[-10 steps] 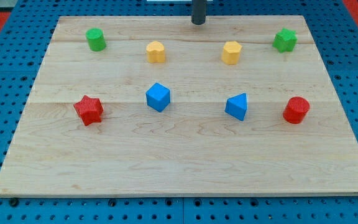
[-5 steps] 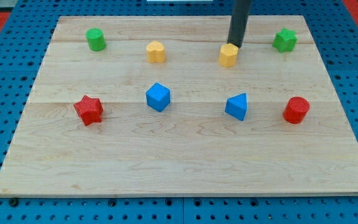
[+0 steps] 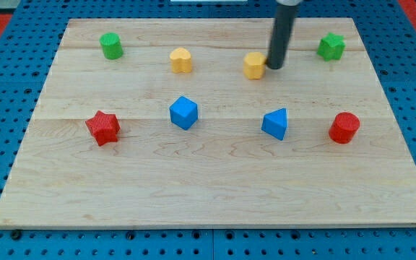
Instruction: Slide the yellow hexagon closer to the yellow heart
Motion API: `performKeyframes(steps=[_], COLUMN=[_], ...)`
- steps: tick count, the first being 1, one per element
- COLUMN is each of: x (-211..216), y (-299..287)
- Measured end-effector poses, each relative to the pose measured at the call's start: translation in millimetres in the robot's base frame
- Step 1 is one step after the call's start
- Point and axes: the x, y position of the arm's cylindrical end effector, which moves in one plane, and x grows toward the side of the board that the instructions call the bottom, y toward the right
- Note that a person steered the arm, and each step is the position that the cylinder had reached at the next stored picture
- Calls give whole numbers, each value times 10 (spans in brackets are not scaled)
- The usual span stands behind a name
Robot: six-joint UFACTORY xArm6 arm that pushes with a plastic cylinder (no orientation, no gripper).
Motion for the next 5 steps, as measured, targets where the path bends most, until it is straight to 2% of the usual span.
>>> performKeyframes(steps=[1, 2, 3, 5], x=[-4, -11, 152, 270], y=[-605, -622, -396, -801])
